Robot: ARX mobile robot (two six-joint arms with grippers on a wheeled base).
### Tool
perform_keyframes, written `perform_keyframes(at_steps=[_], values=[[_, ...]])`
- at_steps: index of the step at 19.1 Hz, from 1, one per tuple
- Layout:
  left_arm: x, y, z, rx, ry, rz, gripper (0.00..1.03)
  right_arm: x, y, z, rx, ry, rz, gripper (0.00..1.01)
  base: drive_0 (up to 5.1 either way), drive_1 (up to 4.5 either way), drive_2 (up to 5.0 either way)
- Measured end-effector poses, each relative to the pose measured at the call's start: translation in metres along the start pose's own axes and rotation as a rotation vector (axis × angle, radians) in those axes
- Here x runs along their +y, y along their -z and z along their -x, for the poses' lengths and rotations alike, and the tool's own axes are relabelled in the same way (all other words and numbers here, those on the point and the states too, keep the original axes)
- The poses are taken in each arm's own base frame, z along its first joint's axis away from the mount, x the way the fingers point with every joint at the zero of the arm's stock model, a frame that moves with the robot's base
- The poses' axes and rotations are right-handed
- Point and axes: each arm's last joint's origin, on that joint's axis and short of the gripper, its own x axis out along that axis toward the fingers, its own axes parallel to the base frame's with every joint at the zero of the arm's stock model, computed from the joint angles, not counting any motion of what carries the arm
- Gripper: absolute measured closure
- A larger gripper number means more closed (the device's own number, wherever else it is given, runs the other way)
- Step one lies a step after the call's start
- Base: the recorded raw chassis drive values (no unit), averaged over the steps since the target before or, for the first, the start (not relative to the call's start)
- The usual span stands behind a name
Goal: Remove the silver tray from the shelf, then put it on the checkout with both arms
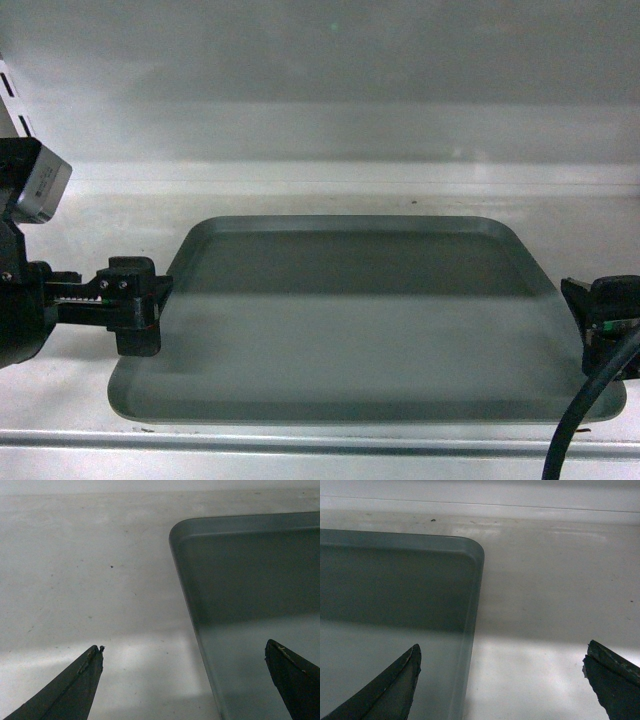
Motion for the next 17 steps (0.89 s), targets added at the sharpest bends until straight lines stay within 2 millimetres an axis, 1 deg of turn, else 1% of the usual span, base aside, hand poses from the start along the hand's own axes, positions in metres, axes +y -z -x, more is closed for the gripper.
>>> perform_keyframes(at_steps=[4, 7, 10, 14, 16, 17], values=[[-0.001, -0.001, -0.019, 0.030, 0.002, -0.012, 0.05, 0.000, 0.001, -0.022, 0.033, 0.001, 0.002, 0.03, 0.0, 0.00, 0.0], [-0.003, -0.004, -0.029, 0.063, 0.006, -0.015, 0.05, 0.000, -0.001, -0.031, 0.064, 0.002, 0.002, 0.03, 0.0, 0.00, 0.0], [-0.003, -0.006, -0.037, 0.097, 0.008, -0.015, 0.05, 0.000, -0.007, -0.038, 0.089, 0.001, 0.002, 0.03, 0.0, 0.00, 0.0], [-0.003, -0.004, -0.043, 0.128, -0.001, -0.016, 0.05, 0.002, -0.011, -0.045, 0.130, 0.006, 0.005, 0.03, 0.0, 0.00, 0.0], [-0.006, -0.002, -0.046, 0.155, -0.004, -0.026, 0.05, 0.006, -0.009, -0.047, 0.205, 0.003, 0.001, 0.03, 0.0, 0.00, 0.0], [-0.006, -0.002, -0.047, 0.160, -0.003, -0.026, 0.07, 0.005, -0.008, -0.048, 0.229, 0.011, 0.001, 0.03, 0.0, 0.00, 0.0]])
